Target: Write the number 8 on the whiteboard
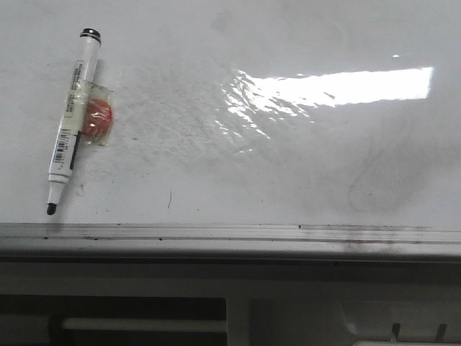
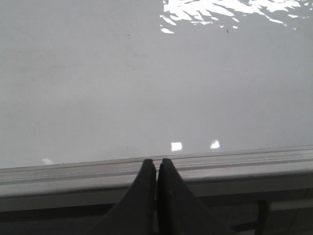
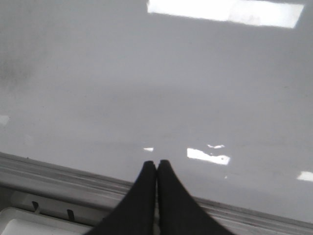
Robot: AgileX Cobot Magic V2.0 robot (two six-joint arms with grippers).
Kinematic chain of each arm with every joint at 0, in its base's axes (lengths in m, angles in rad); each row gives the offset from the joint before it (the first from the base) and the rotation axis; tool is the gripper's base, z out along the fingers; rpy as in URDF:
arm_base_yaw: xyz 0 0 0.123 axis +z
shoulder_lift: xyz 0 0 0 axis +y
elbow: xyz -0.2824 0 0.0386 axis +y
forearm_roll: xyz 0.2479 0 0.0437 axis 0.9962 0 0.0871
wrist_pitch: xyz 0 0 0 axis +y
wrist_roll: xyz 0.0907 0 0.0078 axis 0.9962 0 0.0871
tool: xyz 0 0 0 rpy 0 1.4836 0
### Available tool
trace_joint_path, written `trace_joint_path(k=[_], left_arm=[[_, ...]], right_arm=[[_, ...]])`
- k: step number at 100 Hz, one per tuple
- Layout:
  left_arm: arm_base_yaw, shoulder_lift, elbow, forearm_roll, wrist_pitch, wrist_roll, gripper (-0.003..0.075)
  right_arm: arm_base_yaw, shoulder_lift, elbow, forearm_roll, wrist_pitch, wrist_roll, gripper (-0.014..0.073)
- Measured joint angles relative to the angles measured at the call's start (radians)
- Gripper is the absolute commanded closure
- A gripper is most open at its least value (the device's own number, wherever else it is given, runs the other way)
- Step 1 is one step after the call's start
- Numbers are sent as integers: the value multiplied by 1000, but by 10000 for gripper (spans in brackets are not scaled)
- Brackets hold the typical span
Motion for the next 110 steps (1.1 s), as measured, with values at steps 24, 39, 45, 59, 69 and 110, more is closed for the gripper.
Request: trace_joint_path(k=[24, 39, 45, 59, 69, 110], left_arm=[[0, 0, 0, 0, 0, 0, 741], [0, 0, 0, 0, 0, 0, 741], [0, 0, 0, 0, 0, 0, 741], [0, 0, 0, 0, 0, 0, 741], [0, 0, 0, 0, 0, 0, 741], [0, 0, 0, -200, -103, 0, 741]], right_arm=[[0, 0, 0, 0, 0, 0, 637], [0, 0, 0, 0, 0, 0, 637], [0, 0, 0, 0, 0, 0, 637], [0, 0, 0, 0, 0, 0, 637], [0, 0, 0, 0, 0, 0, 637], [0, 0, 0, 20, -314, 0, 637]])
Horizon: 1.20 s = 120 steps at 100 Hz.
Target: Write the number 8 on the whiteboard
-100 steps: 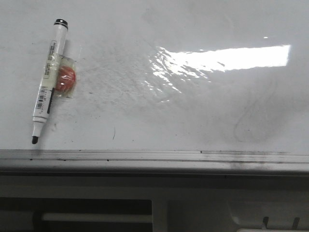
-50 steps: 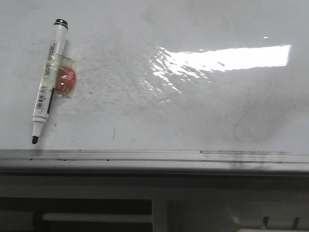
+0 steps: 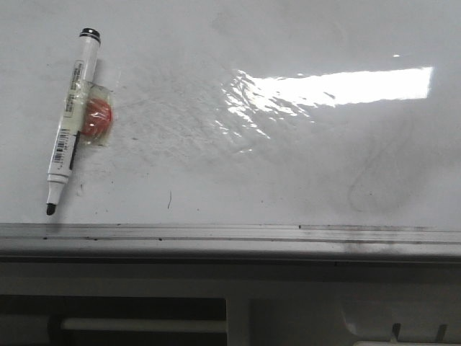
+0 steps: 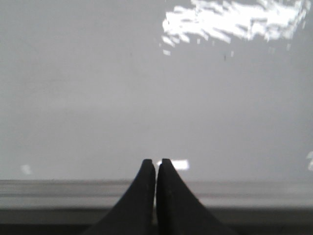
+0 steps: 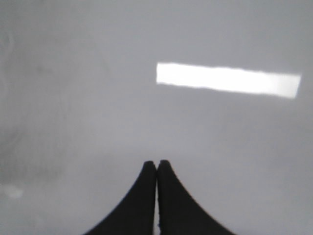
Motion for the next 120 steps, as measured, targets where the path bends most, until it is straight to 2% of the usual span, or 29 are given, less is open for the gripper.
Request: trace_joint_path(k=[11, 23, 30, 34, 43, 53, 65, 71, 78, 84, 92, 100, 120], left_arm=[[0, 0, 0, -389, -150, -2, 741], [0, 0, 0, -734, -285, -2, 741], [1, 0, 0, -861, -315, -2, 741], [1, 0, 0, -887, -307, -2, 741], [2, 0, -11, -848, -183, 20, 741], [2, 29, -91, -687, 20, 47, 741], [2, 161, -236, -503, 189, 55, 735], [2, 252, -300, -429, 244, 59, 692], [-15, 346, -364, -356, 272, 59, 585], [-49, 412, -406, -320, 281, 72, 467], [-98, 505, -444, -310, 293, 115, 367], [-156, 589, -474, -309, 300, 171, 357], [-338, 793, -526, -325, 260, 220, 357]], right_arm=[[0, 0, 0, 126, -47, 0, 637], [0, 0, 0, 276, -51, 0, 637], [0, 0, -3, 312, -38, 0, 637], [0, 0, -22, 323, -10, 0, 637], [0, 0, -107, 332, 114, 0, 637], [0, 47, -233, 325, 296, -10, 637], [0, 162, -375, 298, 477, -60, 634], [0, 217, -438, 296, 533, -73, 609], [0, 281, -499, 296, 584, -80, 517], [0, 330, -539, 298, 618, -82, 391], [0, 379, -581, 306, 641, -83, 240], [0, 417, -599, 318, 650, -86, 151], [0, 451, -606, 324, 648, -89, 146]])
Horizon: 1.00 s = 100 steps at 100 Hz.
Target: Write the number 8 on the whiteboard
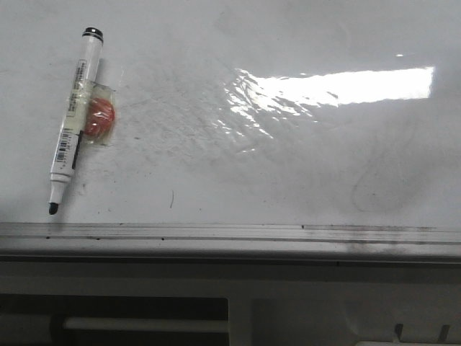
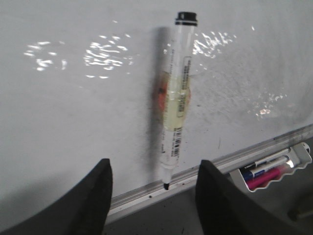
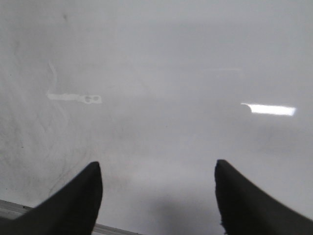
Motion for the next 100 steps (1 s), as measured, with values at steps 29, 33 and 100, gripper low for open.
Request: trace_joint_path(k=[29, 33, 100], left_arm=[[-195, 214, -9, -69, -202, 8, 472], [-202, 237, -9, -74, -223, 8, 507], [-299, 203, -56, -381, -131, 517, 738]], right_arm=[[0, 1, 0, 2, -6, 0, 146], [0, 1, 0, 2, -6, -3, 146], [210, 48, -74, 425, 14, -603, 146]])
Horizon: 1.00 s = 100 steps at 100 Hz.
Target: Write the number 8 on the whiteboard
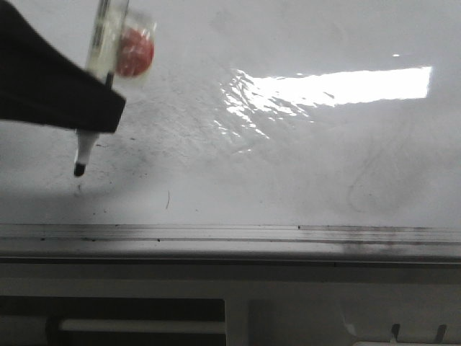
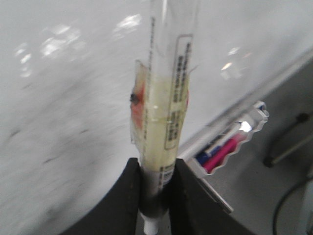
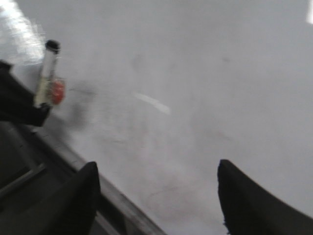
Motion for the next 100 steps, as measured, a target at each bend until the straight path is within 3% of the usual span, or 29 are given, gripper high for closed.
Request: trace_joint_path(k=[10, 20, 38, 68, 75, 86, 100], left_arm=[[-28, -49, -2, -230, 142, 350, 738], [-31, -57, -4, -359, 245, 512, 739], [-31, -57, -4, -384, 313, 572, 739], [-31, -57, -4, -384, 335, 579, 740], [-31, -57, -4, -384, 335, 579, 741], [-31, -57, -4, -384, 332, 579, 741], [-31, -57, -4, -388, 310, 579, 692]], right_arm=[[64, 74, -25, 200, 70, -252, 146], [116, 162, -44, 338, 114, -417, 146], [190, 319, -104, 430, 118, -583, 146], [362, 544, -231, 449, 89, -624, 160], [399, 576, -245, 450, 66, -626, 286], [426, 598, -252, 455, 34, -626, 651], [428, 597, -252, 457, 27, -626, 652]])
